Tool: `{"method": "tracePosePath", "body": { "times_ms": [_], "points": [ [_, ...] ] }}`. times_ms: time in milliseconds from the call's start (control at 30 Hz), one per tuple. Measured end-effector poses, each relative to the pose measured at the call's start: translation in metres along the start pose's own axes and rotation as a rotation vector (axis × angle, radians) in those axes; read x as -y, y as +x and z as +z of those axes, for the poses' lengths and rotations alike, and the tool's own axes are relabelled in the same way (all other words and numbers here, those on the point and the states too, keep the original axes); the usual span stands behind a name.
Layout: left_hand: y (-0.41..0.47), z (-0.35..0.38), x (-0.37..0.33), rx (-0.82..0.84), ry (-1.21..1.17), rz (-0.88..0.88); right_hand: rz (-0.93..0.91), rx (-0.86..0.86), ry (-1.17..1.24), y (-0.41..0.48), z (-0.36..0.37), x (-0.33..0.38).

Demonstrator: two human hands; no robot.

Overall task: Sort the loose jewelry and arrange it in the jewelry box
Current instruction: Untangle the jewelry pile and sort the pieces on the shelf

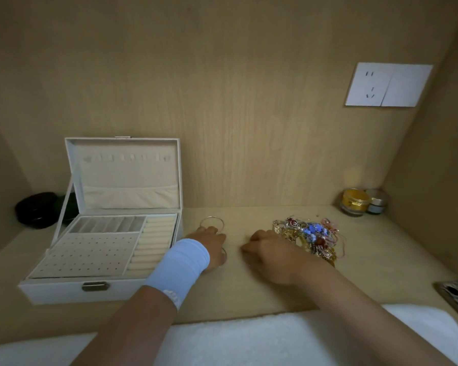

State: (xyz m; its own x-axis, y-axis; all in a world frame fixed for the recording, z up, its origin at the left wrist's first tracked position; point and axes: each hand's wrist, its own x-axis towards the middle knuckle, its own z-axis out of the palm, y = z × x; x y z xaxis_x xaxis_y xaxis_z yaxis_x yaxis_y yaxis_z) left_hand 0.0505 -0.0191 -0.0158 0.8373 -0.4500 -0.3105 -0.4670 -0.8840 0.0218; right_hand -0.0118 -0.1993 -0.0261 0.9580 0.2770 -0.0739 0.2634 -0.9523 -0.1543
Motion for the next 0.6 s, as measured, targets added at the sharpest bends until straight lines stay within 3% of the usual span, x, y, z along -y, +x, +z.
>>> {"method": "tracePosePath", "body": {
  "times_ms": [600],
  "points": [
    [0.047,-0.011,0.018,-0.119,-0.035,-0.133,0.139,-0.034,0.087,0.105,-0.008,-0.01]
  ]
}}
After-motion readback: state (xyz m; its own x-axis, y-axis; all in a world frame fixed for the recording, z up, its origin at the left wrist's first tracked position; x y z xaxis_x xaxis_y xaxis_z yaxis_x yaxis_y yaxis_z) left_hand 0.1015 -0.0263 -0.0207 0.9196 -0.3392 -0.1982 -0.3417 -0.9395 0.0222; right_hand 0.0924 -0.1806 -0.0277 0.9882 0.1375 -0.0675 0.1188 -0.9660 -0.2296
